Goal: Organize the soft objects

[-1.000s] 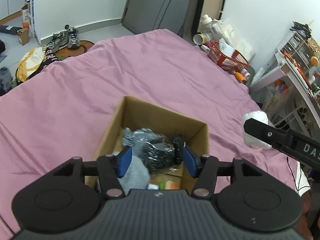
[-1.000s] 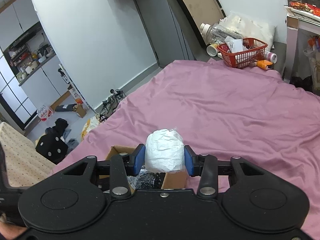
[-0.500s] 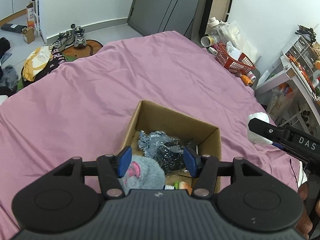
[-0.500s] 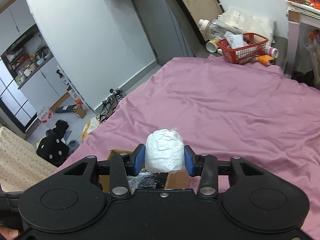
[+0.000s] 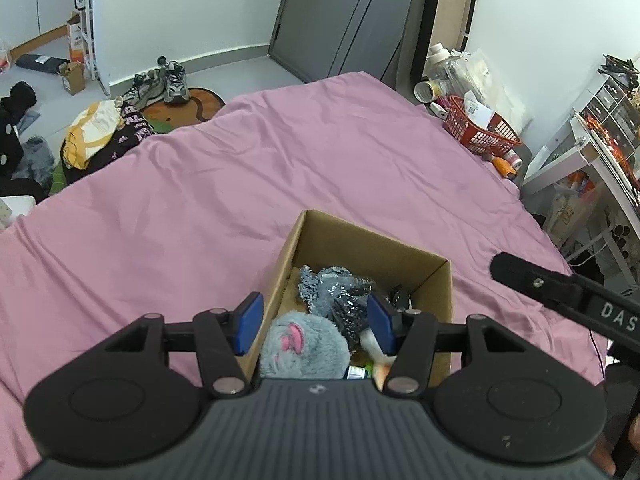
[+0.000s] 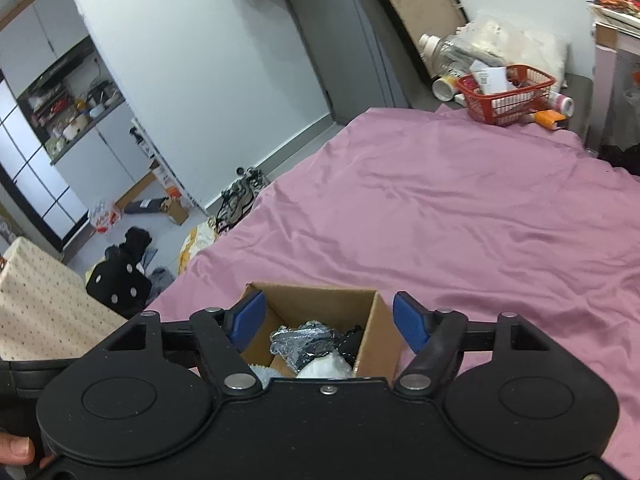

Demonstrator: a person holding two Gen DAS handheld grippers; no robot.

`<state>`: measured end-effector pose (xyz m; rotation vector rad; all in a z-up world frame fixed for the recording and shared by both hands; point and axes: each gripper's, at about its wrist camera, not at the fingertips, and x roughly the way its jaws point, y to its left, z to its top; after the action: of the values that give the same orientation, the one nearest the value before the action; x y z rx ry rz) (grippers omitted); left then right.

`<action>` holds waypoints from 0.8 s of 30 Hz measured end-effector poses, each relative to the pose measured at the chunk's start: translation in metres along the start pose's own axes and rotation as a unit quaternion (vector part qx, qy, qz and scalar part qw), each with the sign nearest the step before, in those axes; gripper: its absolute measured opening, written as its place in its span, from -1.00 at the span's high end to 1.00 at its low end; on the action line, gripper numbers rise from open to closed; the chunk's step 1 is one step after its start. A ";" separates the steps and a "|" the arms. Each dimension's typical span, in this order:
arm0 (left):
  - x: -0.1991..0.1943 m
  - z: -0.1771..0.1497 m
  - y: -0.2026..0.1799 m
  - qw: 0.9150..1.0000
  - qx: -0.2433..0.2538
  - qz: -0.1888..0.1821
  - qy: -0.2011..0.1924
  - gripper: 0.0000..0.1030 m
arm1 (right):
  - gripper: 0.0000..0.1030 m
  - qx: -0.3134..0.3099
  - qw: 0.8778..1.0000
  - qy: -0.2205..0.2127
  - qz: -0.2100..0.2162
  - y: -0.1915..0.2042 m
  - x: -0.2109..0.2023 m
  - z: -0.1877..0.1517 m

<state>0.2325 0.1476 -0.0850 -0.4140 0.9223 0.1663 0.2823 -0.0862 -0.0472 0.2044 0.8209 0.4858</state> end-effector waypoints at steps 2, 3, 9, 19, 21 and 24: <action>-0.006 0.000 -0.004 1.000 0.005 0.002 -0.004 -0.08 | -0.36 0.005 1.000 -0.002 -0.005 -0.003 -0.005 -0.001; -0.009 -0.001 -0.006 1.000 0.009 0.004 -0.007 -0.08 | -0.36 0.005 1.000 -0.001 -0.007 -0.003 -0.006 -0.002; -0.026 -0.005 -0.016 0.999 0.021 0.010 -0.023 -0.31 | -0.60 -0.009 1.000 0.001 -0.015 -0.003 -0.021 -0.007; -0.046 -0.014 -0.034 0.998 0.037 0.041 -0.037 -0.48 | -0.91 -0.008 1.000 -0.022 -0.019 -0.016 -0.063 -0.015; -0.052 -0.017 -0.038 0.998 0.037 0.043 -0.039 -0.57 | -0.98 0.001 1.000 -0.023 -0.020 -0.022 -0.069 -0.016; -0.058 -0.023 -0.044 0.997 0.040 0.046 -0.039 -0.61 | -1.00 0.004 0.999 -0.029 -0.020 -0.028 -0.080 -0.018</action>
<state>0.1946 0.1004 -0.0391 -0.2898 0.8680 0.2277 0.2323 -0.1500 -0.0172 0.2070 0.7691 0.4368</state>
